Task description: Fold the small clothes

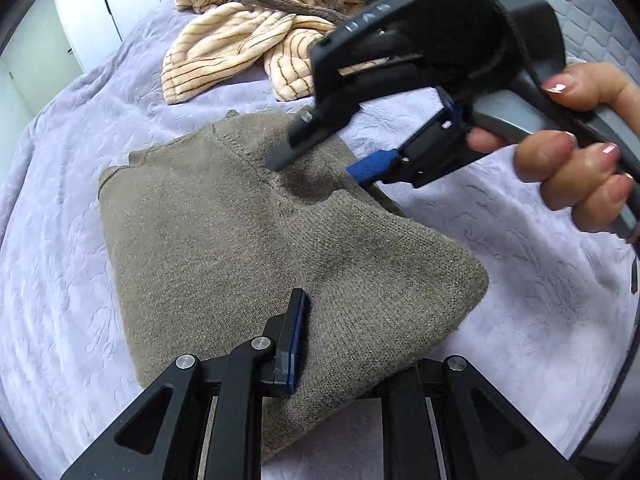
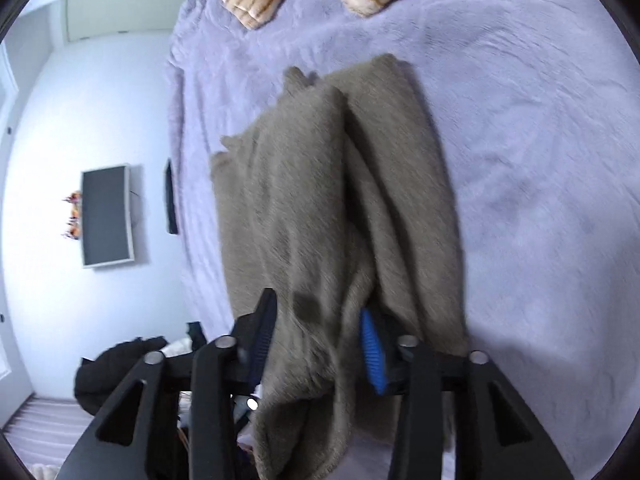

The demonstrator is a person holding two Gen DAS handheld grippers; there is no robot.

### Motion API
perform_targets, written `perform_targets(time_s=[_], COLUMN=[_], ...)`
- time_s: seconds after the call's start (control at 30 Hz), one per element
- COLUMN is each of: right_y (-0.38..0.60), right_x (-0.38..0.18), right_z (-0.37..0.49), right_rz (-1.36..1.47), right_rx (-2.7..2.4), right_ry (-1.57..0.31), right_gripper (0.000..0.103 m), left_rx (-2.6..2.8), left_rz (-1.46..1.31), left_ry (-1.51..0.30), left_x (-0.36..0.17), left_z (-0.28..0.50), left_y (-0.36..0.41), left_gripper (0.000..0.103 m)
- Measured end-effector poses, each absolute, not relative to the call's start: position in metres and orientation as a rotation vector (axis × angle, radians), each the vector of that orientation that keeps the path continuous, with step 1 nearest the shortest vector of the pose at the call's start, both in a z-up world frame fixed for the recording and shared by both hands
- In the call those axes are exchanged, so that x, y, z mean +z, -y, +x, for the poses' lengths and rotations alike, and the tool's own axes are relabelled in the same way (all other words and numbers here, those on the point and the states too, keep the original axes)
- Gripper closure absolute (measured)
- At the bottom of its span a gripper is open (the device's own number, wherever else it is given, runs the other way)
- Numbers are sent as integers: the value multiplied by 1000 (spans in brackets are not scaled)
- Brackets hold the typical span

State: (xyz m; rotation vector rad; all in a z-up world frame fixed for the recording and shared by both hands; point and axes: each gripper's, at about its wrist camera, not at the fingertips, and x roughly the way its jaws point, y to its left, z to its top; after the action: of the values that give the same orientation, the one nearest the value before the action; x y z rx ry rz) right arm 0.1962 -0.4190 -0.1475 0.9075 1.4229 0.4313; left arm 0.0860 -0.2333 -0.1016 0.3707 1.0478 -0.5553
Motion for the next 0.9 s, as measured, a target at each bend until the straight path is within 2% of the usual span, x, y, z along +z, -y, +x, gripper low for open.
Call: perform_targets(time_s=[0.07,0.1,0.13,0.17,0.3,0.4,0.47,0.53,0.6,0.63,0.67,0.9], right_y=[412,408,406,406,404,412,421,429,437,440,442,449], right_x=[-154,-154,-151,-143,-106,-105,-120,-134,-134,-133,-131,-80], right_z=[207,210,217,223,224,229,232,229,222,217,212,150], right_rz=[949,952,936,907,728,590,523,534,616,625,609,662], right_rx=[431,419,403,399,425,374,307,266,260,248,225,264], right_ry=[-1408,-1405,-1400,-1392,-1323,-1343,-1392,-1419,-1405,-1405,-1415,-1355], right_gripper=[54,60,82,88,88,88,83,64,59,49,46,46], left_rx=[-546,-542,-539,-540,-573,-591,-588,-561,-542,-535,-529,-483], left_rz=[364,361,362,367,386,371,358,362,361,349,326,177], left_ry=[-1054,-1058,-1056,-1048,-1002,-1026,-1063,-1091,-1092,-1098,-1101,-1175], left_x=[-101,-102,-103,-101,-92,-98,-106,-108,-105,-103,-99,-77], left_z=[87,88,88,88,87,91,94,94,91,92,89,78], left_y=[235,236,237,239,253,267,274,277,272,267,260,206], left_gripper=[86,86,86,86,86,86,85,85,71,47,32,32])
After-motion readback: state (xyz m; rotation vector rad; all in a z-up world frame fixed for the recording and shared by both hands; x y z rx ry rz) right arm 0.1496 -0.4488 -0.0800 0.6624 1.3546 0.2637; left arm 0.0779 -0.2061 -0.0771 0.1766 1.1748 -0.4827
